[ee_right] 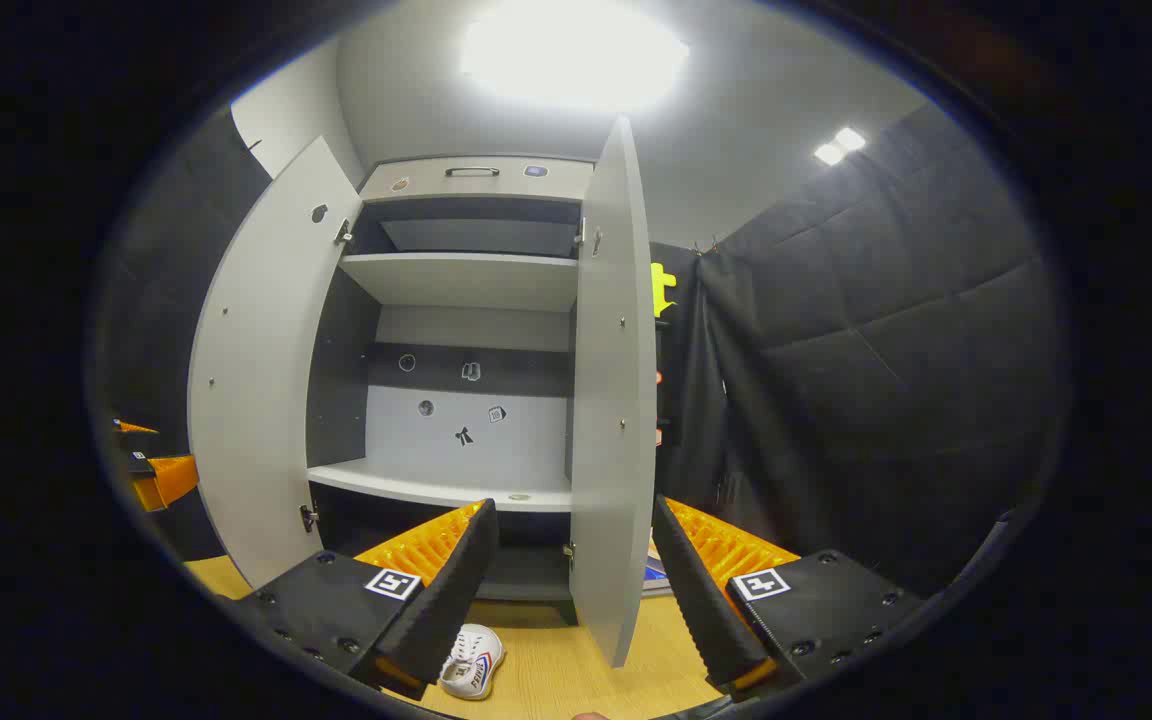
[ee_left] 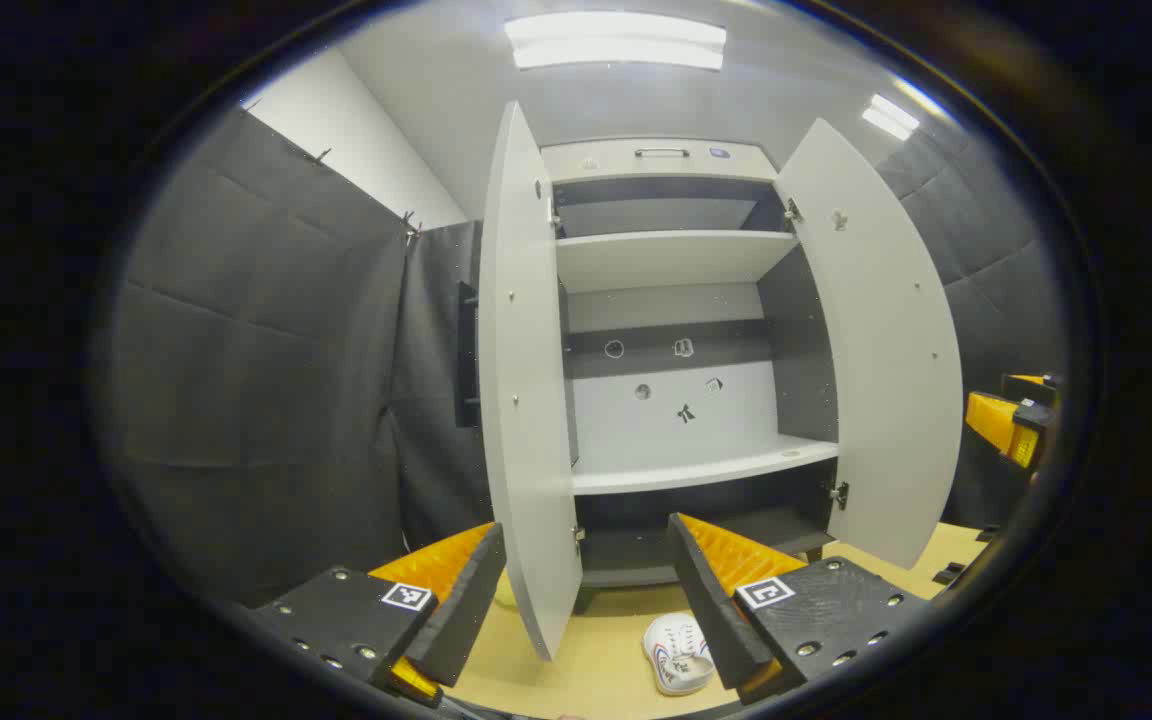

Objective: Grab one shoe with the right hand and put it into the shoe cabinet, grab the other shoe with the left hand and put it into the shoe cabinet; then close the right door with the right hand and the left door with the left hand.

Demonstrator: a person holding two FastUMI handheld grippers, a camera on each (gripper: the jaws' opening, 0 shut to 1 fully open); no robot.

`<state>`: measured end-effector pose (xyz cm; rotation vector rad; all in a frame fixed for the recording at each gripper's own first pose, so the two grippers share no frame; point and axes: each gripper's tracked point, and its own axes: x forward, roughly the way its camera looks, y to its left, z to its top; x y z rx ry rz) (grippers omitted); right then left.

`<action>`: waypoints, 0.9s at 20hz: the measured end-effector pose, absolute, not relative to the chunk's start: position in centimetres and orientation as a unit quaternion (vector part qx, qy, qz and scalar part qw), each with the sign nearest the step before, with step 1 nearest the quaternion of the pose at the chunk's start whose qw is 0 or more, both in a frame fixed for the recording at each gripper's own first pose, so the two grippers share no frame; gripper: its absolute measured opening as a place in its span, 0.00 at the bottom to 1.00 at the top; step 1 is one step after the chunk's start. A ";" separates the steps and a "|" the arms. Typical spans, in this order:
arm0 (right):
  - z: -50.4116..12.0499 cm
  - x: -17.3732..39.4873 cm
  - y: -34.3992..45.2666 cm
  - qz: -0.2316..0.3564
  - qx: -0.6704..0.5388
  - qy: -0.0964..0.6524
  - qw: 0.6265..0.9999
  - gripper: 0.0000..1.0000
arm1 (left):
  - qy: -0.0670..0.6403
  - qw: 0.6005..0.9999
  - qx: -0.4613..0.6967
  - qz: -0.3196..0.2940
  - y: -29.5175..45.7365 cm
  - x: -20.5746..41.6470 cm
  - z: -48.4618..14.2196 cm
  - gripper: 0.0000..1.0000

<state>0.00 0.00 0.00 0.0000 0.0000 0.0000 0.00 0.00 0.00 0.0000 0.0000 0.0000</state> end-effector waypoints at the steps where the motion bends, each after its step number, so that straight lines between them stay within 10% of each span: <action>1: 0.0 0.0 0.0 0.000 -0.001 0.000 1.000 0.97 | -0.001 1.000 0.000 0.001 0.0 -0.1 0.0 0.94; 18: -0.7 0.5 0.8 0.006 0.005 0.009 1.000 0.96 | -0.009 1.000 0.013 0.007 0.1 -0.1 0.1 1.00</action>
